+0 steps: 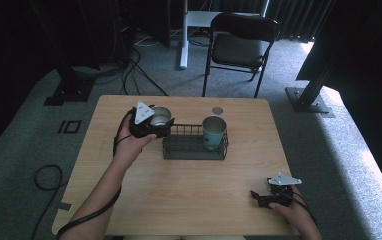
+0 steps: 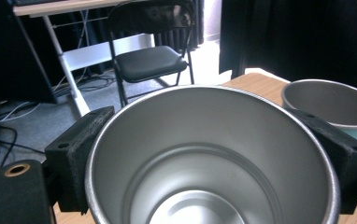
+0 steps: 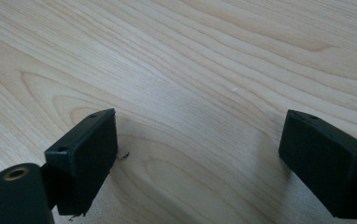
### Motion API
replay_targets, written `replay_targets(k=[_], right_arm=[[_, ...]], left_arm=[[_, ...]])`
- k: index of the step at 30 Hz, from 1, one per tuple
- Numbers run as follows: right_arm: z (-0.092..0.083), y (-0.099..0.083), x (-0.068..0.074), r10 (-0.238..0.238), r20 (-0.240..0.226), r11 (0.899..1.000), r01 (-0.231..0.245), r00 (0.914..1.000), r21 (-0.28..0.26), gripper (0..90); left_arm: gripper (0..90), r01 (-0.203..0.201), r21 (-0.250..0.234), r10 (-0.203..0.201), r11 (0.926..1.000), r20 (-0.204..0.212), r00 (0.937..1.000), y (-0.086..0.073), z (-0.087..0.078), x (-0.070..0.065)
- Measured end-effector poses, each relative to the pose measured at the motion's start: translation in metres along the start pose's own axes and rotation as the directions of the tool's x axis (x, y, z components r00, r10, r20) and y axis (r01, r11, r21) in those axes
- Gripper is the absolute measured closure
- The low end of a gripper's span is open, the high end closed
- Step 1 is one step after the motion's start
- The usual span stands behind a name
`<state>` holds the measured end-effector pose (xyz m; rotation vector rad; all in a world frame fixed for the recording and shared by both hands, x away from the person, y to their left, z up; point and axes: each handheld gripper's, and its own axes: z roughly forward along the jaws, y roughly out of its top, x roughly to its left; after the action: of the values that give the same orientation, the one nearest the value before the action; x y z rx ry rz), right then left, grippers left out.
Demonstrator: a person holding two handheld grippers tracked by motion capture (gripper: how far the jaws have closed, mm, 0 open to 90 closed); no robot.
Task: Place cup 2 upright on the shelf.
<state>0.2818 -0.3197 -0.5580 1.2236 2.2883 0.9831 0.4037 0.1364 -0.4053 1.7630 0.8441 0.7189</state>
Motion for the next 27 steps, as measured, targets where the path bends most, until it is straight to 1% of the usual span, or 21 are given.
replay_targets(k=[4,5,8,10,15,17,20,21,27], right_arm=[[0.0,0.0,0.0,0.0,0.0,1.0,0.0,1.0,0.0,11.2],[0.0,0.0,0.0,0.0,0.0,1.0,0.0,1.0,0.0,11.2],[0.0,0.0,0.0,0.0,0.0,1.0,0.0,1.0,0.0,11.4],[0.0,0.0,0.0,0.0,-0.001,1.0,0.0,1.0,0.0,11.4],[0.0,0.0,0.0,0.0,-0.002,1.0,0.0,1.0,0.0,11.5],[0.0,0.0,0.0,-0.001,-0.002,1.0,0.001,1.0,-0.001,11.4],[0.0,0.0,0.0,-0.002,-0.002,1.0,0.002,1.0,-0.001,11.4],[0.0,0.0,0.0,-0.002,-0.003,1.0,0.002,1.0,0.0,11.4],[0.0,0.0,0.0,-0.004,-0.005,1.0,0.004,1.0,0.0,11.4]], left_arm=[[13.9,-0.004,-0.021,0.005,0.9998,0.033,0.9994,0.003,0.009,-0.006],[13.8,0.0,-0.028,0.001,0.9996,0.038,0.9993,0.004,0.011,-0.008],[13.8,-0.005,-0.029,0.006,0.9996,0.044,0.999,0.005,0.016,-0.01],[13.8,-0.015,-0.02,0.016,0.9997,0.049,0.9987,0.004,0.023,-0.014],[13.8,-0.009,-0.012,0.01,0.9999,0.056,0.9984,0.001,0.035,-0.018],[13.8,-0.008,-0.002,0.009,1.0,0.065,0.9978,-0.002,0.04,-0.02],[13.8,-0.011,0.007,0.01,0.9999,0.068,0.9976,-0.005,0.043,-0.022],[13.8,-0.013,0.018,0.011,0.9998,0.07,0.9975,-0.009,0.048,-0.023],[13.8,-0.005,0.048,0.001,0.9988,0.086,0.9963,-0.019,0.058,-0.027]])
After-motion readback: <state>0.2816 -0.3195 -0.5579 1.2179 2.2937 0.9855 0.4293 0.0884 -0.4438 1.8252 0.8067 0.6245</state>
